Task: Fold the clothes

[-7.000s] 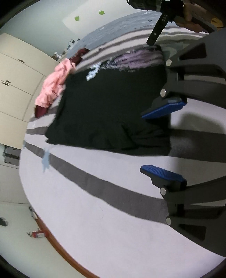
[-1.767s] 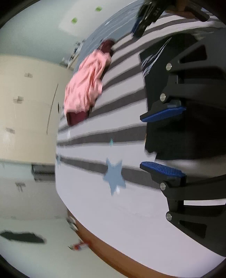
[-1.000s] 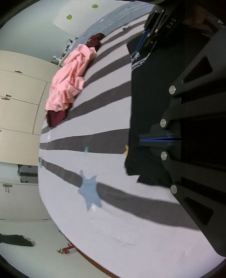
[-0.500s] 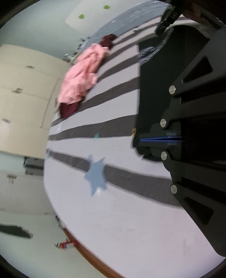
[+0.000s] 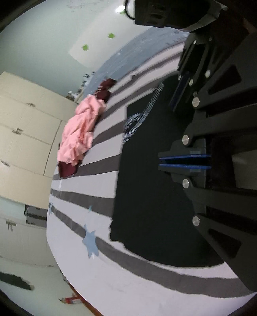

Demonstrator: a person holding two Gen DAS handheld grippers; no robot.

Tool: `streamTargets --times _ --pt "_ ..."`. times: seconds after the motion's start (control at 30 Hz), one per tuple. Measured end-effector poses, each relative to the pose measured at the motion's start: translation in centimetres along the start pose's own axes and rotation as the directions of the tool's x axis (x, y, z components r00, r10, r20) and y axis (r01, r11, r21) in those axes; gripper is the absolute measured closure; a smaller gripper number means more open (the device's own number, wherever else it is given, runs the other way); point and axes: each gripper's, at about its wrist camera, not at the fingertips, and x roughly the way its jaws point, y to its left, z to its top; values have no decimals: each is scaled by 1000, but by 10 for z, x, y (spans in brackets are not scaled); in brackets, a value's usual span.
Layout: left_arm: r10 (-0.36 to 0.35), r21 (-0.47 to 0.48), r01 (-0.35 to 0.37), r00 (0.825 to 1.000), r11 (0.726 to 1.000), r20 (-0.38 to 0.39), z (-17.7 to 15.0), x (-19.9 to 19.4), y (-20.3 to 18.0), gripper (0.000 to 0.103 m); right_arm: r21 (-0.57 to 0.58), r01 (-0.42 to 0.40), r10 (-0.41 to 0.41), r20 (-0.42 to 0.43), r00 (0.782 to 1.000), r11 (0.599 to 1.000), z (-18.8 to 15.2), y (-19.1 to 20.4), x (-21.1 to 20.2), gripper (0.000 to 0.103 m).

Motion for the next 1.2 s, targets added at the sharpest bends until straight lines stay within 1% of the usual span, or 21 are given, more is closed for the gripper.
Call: streamTargets --times 0.07,0.13,0.2,0.23,0.3,0.37,0.43,0.5,0.57,0.6,0.7,0.77,0.83,0.9,0.93,1.0,1.03,1.07,1.2 --pt "6 7 -6 1000 1000 -4 -10 9 0 101 -1 10 -10 -15 1000 1000 -10 -3 8 94" --pt "7 1 -7 1000 1000 -1 -10 13 1 101 12 8 -8 -23 1000 1000 -15 -8 15 95" --pt "11 10 -11 1000 1000 -10 -8 8 -1 101 19 9 -9 -32 999 1000 -17 -11 18 96" --pt "12 16 -11 1000 1000 -18 -6 6 -2 101 16 14 -13 -37 999 1000 -15 -10 17 96" --pt "24 15 -24 1000 1000 -7 -1 -6 0 101 7 29 -29 -38 999 1000 -12 -9 11 96" --pt "42 9 -42 999 999 10 4 -20 5 101 7 63 -63 -9 998 998 -7 -10 -3 96" --pt "89 1 -89 996 996 12 2 -26 16 101 37 97 -97 9 995 995 -8 -21 -15 95" --pt "104 22 -104 995 994 -1 -8 -20 22 101 68 124 -122 -24 992 990 -19 -37 -14 96" --pt "120 68 -120 993 990 5 -18 -11 20 101 47 121 -119 -40 992 991 -35 -41 -6 97" --pt "125 68 -125 992 990 4 -18 -10 20 101 37 126 -124 -33 992 991 -40 -40 -4 97" --pt "133 49 -133 991 990 -2 -14 -10 20 101 48 135 -132 -51 990 990 -35 -39 -3 97" --pt "134 41 -134 991 990 -4 -7 -18 20 101 50 140 -138 -58 989 989 -30 -38 -7 98" --pt "150 31 -151 988 988 33 0 -34 21 101 54 158 -156 -44 987 986 -25 -37 -17 98" --pt "170 5 -171 983 985 70 4 -48 30 101 73 180 -179 -18 984 981 -22 -41 -30 98" --pt "183 -6 -183 981 983 59 2 -47 38 101 91 189 -188 -15 982 978 -22 -47 -33 98" --pt "178 3 -178 984 984 22 -12 -35 52 101 120 205 -201 -47 978 971 -31 -61 -29 98" --pt "178 18 -179 984 984 22 -16 -32 53 101 124 205 -199 -65 978 971 -38 -65 -24 98" --pt "180 37 -181 983 983 28 -18 -29 52 101 126 197 -190 -60 980 972 -44 -68 -21 98" --pt "160 -13 -160 987 987 5 -2 -32 57 101 115 201 -194 -69 978 973 -38 -67 -21 98"
